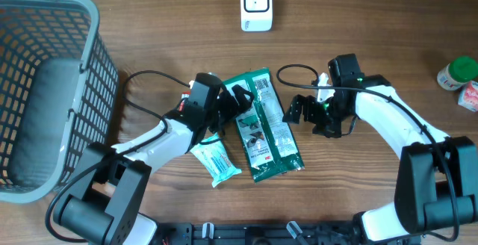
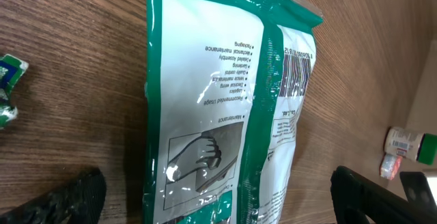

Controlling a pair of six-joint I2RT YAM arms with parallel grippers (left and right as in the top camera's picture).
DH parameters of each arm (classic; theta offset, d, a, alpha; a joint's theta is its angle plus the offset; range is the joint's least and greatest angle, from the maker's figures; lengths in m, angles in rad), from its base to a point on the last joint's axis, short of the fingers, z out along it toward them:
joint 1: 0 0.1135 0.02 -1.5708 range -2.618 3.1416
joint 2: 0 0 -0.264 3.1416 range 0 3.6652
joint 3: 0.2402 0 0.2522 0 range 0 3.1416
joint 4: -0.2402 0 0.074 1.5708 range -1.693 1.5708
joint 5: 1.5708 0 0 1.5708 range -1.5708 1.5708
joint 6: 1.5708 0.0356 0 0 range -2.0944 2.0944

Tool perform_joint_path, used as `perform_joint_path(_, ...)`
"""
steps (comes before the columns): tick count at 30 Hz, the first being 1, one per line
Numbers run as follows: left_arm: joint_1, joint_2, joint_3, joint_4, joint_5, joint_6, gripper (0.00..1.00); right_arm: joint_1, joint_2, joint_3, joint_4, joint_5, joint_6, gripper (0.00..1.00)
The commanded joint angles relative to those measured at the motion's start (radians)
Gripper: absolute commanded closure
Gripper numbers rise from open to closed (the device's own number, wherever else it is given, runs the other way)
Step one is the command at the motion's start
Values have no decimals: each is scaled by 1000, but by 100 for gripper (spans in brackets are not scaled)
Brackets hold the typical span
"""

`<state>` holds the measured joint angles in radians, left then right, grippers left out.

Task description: Scan the item barcode

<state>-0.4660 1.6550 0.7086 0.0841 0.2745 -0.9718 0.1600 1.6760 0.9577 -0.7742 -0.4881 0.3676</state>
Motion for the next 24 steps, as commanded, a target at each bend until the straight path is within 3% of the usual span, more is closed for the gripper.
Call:
perform_joint_path(1, -5, 24, -6, 4, -18, -5, 0, -5, -6, 2, 0, 22, 54, 0)
perform_joint_path(4, -5, 86, -5, 72, -7, -6, 0, -5, -6, 2, 0, 21, 73, 0)
perform_joint_path(6, -5, 138, -5, 130, 47, -10, 0, -2, -6, -10, 8, 27, 161, 1)
perform_joint_path(7, -5, 161, -5, 146, 58, -25, 1, 2, -2, -29, 39, 35, 167, 25)
perform_joint_path(8, -5, 167, -5, 145, 58, -32, 4, 6, 11, -61, 79, 52, 167, 42)
perform_joint_path(9, -5, 167, -5, 145, 58, -32, 4, 7, 27, -97, 113, 55, 173, 50)
perform_joint_path(11, -5, 167, -6, 143, 57, -31, 6, 7, 58, -167, 181, 40, 185, 46)
perform_joint_path(13, -11, 167, -6, 144, 48, -31, 20, 11, 81, -213, 266, -6, 185, 44)
perform_joint_path(16, -31, 167, -5, 144, 38, -31, 22, 42, 122, -218, 320, 0, 183, 40)
perform_joint_path(17, -40, 167, -5, 144, 22, -32, 23, 57, 135, -218, 328, 11, 185, 54)
perform_joint_path(18, -46, 167, -5, 145, 13, -32, 30, 74, 152, -218, 333, 33, 201, 76)
perform_joint_path(19, -49, 167, -5, 145, 9, -32, 43, 88, 172, -218, 333, 56, 230, 91)
perform_joint_path(20, -49, 167, -6, 144, 9, -32, 54, 97, 190, -218, 335, 63, 238, 96)
perform_joint_path(22, -49, 167, -5, 144, 9, -32, 89, 98, 206, -218, 351, 63, 234, 96)
perform_joint_path(23, -49, 167, -6, 145, 9, -32, 96, 98, 205, -218, 364, 63, 230, 96)
perform_joint_path(24, -49, 167, -5, 145, 9, -32, 96, 98, 205, -218, 380, 61, 208, 96)
